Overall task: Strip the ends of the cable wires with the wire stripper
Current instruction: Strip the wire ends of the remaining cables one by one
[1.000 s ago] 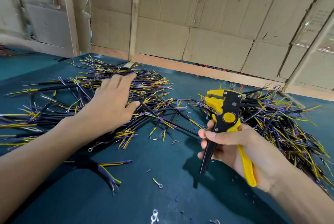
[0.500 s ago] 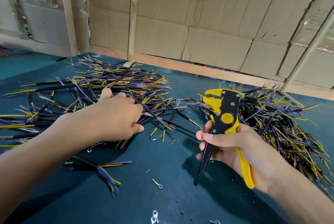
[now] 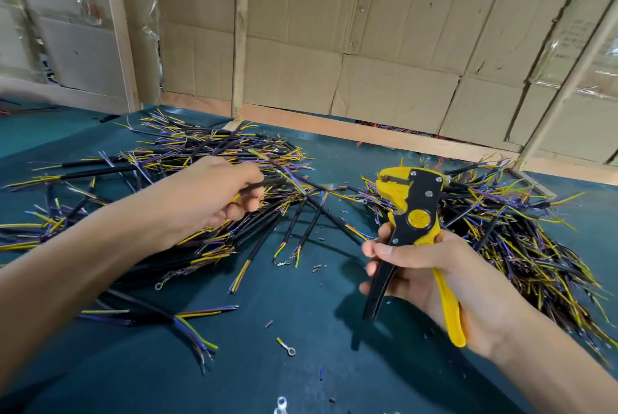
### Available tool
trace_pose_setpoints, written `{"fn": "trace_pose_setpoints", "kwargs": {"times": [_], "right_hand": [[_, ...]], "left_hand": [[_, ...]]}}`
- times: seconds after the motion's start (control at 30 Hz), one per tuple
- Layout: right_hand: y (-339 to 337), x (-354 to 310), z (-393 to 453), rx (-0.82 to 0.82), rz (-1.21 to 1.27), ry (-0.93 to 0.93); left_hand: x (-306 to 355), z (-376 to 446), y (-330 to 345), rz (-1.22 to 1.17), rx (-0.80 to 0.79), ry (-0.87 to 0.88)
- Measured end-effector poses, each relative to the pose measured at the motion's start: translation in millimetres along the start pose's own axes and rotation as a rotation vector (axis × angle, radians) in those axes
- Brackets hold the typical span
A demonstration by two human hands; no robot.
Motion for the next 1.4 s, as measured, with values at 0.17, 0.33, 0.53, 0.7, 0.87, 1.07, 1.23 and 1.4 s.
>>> {"fn": "trace_pose_setpoints", "kwargs": {"times": [0.17,0.33,0.53,0.7,0.87,1.07,1.23,1.4], "right_hand": [[4,0,0,-0.015,0.000,-0.003],[8,0,-1,-0.043,0.015,-0.014],[13,-1,1,-0.070,0.051,-0.150],[23,0,-1,-0.160,0.032,-0.243],[22,-3,-3,-0.119,-0.096,-0.238],[22,-6,-4,-0.117,-0.127,-0.260],[21,-3,-5,-0.084,-0.279,-0.232],[25,-1,-4,-0.100,-0.220,-0.284]], "left_hand": [[-1,-7,18,-0.477,-0.316,-0.047],[3,-13,37,-0.478,-0.417,0.011],[19,-25,52,-0.405,-0.326,0.281],[24,-34,68,-0.396,-0.289,0.434],[22,-38,79,-0.394,-0.309,0.502],[20,-37,80,-0.420,-0.321,0.489],[21,-37,81,-0.422,-0.377,0.486],[19,-36,80,-0.357,-0.372,0.466]]}}
Point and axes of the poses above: each hand's wrist, its own z-axis towards the middle knuckle, its own y-axis out of the palm, x = y × z, the point moved 6 cm from there along z, towards the middle knuckle, and after that the axes turned 10 degrees about -x, right-handed, at the moved point
